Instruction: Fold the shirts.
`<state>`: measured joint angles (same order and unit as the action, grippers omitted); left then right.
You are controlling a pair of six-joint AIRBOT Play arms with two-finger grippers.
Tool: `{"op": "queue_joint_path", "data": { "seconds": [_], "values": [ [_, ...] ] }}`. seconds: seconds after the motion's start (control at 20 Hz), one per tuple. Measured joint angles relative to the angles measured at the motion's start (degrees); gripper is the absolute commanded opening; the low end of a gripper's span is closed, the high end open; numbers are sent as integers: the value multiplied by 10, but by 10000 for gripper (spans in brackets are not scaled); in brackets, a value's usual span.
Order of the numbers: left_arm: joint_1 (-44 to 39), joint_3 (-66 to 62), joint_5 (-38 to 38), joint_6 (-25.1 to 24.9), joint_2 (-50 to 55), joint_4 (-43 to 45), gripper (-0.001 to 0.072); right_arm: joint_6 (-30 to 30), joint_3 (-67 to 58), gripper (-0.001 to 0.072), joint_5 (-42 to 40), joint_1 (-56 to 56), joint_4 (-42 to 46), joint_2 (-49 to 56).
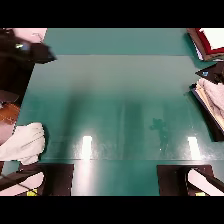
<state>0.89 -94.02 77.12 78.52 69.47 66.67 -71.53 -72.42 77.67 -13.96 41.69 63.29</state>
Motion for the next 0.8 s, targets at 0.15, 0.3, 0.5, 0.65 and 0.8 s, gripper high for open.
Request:
{"op": "queue_joint_path", "data": {
  "seconds": [0.15,0.3,0.5,0.65,0.8],
  "values": [
    [70,82,37,17,-80,58,123,0,0,17,-1,0,0,0],
    [110,196,78,41,-150,145,720,0,0,17,-5,0,0,0],
    [128,351,102,72,-192,249,720,0,0,17,-10,0,0,0],
    [131,459,73,95,-202,286,720,0,0,17,-11,0,0,0],
    [133,547,28,126,-205,306,540,0,0,17,-11,0,0,0]
  ]
}}
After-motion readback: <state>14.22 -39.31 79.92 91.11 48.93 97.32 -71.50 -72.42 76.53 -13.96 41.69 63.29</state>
